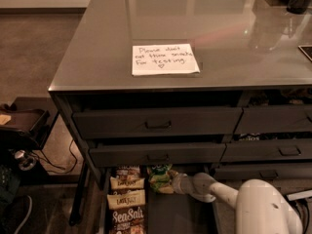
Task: Pick green rice chip bag from bottom drawer and place on counter
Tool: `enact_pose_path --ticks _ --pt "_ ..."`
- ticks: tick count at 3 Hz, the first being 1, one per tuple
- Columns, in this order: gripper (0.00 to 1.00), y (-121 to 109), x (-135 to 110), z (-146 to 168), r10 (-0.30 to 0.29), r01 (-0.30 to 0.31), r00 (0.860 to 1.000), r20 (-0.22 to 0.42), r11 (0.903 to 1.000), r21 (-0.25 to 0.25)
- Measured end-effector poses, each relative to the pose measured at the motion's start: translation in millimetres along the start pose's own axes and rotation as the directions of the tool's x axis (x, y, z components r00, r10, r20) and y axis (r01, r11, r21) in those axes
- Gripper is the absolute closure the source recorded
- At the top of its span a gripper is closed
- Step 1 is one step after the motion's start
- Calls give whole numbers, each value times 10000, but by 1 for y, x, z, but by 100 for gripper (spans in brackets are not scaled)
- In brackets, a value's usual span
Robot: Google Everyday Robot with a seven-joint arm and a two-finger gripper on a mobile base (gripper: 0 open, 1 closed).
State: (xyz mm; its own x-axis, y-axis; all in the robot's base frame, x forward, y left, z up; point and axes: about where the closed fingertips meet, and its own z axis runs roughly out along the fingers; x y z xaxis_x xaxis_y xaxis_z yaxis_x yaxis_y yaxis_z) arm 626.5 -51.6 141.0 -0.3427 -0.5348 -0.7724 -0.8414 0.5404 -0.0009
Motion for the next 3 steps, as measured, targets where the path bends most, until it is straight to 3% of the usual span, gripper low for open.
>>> enact_pose_path --ticks 1,2,3 --pt "80 9 -4 -25 159 -157 9997 168 9998 -131" --pt "100 26 23 -118 -73 79 9998 160 9994 -339" --pt "100 26 23 -118 -73 78 9998 161 9994 -344"
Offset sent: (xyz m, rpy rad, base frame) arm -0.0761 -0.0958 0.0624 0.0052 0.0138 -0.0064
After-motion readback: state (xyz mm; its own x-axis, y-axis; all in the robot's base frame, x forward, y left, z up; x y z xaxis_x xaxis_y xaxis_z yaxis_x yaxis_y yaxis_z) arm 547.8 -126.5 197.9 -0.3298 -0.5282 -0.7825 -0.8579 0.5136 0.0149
